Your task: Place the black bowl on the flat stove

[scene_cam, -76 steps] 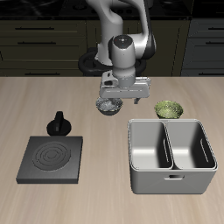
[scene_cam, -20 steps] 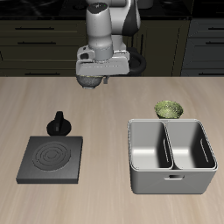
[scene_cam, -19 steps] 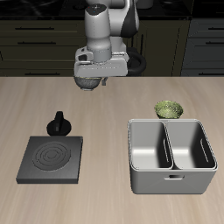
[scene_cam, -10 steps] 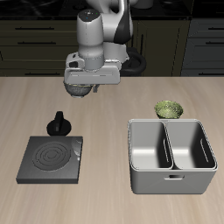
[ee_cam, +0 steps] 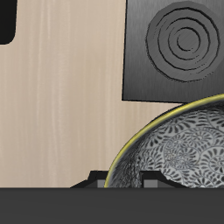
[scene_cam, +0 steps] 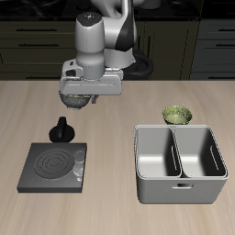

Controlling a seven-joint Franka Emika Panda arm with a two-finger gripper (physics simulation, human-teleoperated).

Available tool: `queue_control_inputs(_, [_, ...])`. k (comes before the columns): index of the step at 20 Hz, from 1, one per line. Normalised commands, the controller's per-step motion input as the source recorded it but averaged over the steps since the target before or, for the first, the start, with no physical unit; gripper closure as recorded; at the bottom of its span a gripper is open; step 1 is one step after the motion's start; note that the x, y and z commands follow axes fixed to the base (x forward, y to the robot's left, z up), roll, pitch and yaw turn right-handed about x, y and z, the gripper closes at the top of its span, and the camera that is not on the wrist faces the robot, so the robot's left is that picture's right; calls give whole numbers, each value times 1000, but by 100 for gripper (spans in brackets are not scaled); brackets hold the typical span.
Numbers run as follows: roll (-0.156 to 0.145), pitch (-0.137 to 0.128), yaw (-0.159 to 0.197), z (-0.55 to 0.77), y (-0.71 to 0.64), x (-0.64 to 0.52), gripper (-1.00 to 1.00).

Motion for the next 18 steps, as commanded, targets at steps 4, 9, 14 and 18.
queue_control_inputs(4, [31, 13, -14, 48, -105, 329, 100])
queue_control_inputs(9, [14, 10, 22, 43, -176, 361, 100])
queue_control_inputs(14, [20, 1, 13, 27, -193, 301, 100])
queue_control_inputs(18, [15, 4, 3, -3, -218, 277, 100])
